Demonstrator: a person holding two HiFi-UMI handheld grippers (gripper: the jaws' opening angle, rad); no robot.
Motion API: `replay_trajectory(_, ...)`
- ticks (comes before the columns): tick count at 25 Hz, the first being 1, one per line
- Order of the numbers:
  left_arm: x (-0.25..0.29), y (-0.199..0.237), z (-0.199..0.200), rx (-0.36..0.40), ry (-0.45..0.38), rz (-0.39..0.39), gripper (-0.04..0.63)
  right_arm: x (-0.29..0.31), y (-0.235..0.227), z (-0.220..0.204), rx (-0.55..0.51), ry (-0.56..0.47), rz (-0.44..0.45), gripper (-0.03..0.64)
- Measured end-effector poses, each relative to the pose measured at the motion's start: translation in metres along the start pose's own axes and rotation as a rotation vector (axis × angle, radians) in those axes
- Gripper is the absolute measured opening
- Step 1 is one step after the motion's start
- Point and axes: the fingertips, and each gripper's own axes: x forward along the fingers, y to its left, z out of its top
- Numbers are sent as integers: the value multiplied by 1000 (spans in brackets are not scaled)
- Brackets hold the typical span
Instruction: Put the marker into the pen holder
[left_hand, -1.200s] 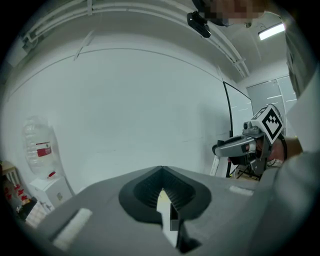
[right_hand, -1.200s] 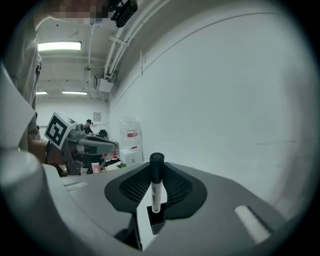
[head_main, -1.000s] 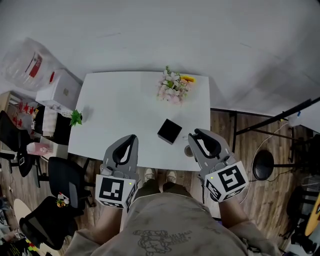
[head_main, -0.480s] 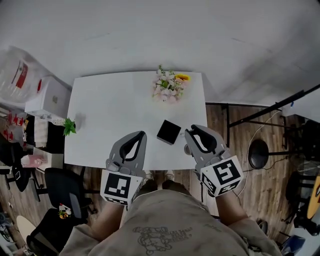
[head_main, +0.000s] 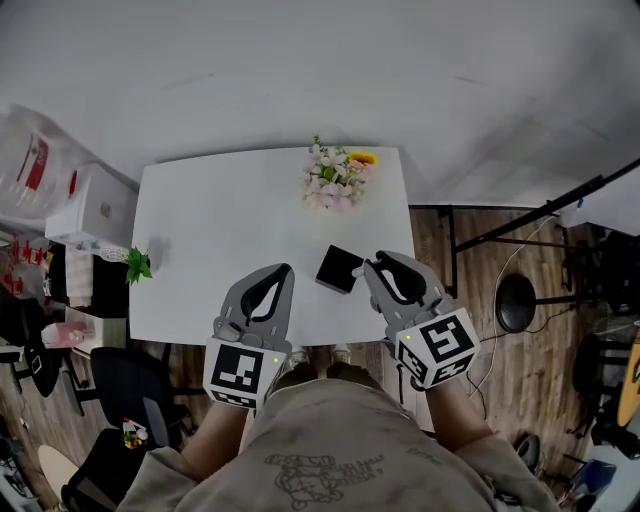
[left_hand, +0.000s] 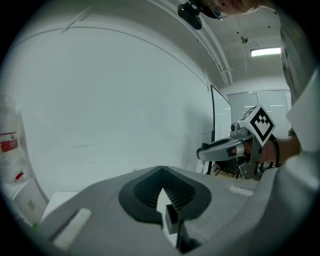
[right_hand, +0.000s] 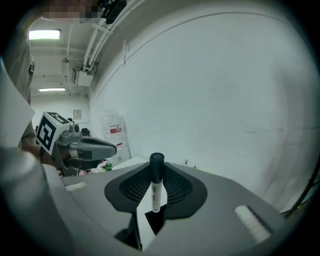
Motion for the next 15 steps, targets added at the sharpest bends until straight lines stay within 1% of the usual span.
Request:
replay_trajectory(6,-2,11,-14,-6,34,17,2,37,-5,-19,9,43,12,101)
replay_trajectory(15,-5,19,-48,-23,107,33,2,89,-8,-90,20,171,13,101)
